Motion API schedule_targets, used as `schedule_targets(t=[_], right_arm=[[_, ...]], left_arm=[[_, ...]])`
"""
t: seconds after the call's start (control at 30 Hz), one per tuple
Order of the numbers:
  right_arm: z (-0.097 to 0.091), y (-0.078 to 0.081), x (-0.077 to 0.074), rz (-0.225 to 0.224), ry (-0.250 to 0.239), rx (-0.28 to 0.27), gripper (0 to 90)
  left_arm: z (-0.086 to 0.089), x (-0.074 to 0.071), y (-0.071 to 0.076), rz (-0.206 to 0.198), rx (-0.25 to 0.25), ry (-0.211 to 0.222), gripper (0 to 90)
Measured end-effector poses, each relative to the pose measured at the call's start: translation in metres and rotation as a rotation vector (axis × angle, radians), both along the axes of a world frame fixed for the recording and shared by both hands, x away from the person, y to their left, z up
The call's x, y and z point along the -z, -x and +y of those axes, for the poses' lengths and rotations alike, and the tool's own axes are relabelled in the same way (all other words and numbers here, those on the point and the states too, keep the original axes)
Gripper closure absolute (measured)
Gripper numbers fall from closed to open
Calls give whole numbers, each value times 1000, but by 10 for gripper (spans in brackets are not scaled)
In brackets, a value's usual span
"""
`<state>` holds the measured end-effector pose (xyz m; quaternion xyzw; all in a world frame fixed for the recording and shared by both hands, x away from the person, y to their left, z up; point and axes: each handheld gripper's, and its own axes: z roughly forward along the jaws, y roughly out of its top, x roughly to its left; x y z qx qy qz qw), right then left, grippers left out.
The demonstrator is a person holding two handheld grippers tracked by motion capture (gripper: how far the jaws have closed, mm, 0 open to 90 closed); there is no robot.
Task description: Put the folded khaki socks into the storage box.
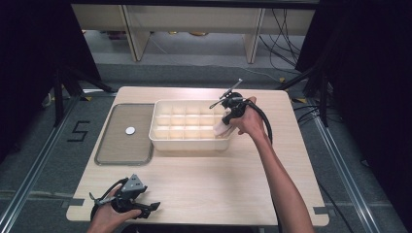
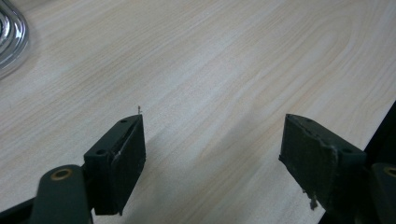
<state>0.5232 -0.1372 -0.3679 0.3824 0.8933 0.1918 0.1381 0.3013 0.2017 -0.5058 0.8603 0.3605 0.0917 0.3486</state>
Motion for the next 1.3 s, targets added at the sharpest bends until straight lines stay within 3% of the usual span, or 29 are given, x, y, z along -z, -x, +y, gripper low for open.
schedule_targets(t=[0.3, 1.07, 1.13, 1.3], right_arm=[[5, -10, 16, 1, 30, -4, 688], [27, -6, 41, -42, 232, -70, 687], [29, -6, 43, -46, 248, -88, 687], [31, -7, 57, -16, 259, -110, 688]], left_arm=[[0, 0, 0, 6, -4, 6, 220], [-1, 1, 1, 11, -13, 7, 221], [-1, 1, 1, 9, 7, 6, 222], [0, 0, 0, 3, -4, -1, 223]])
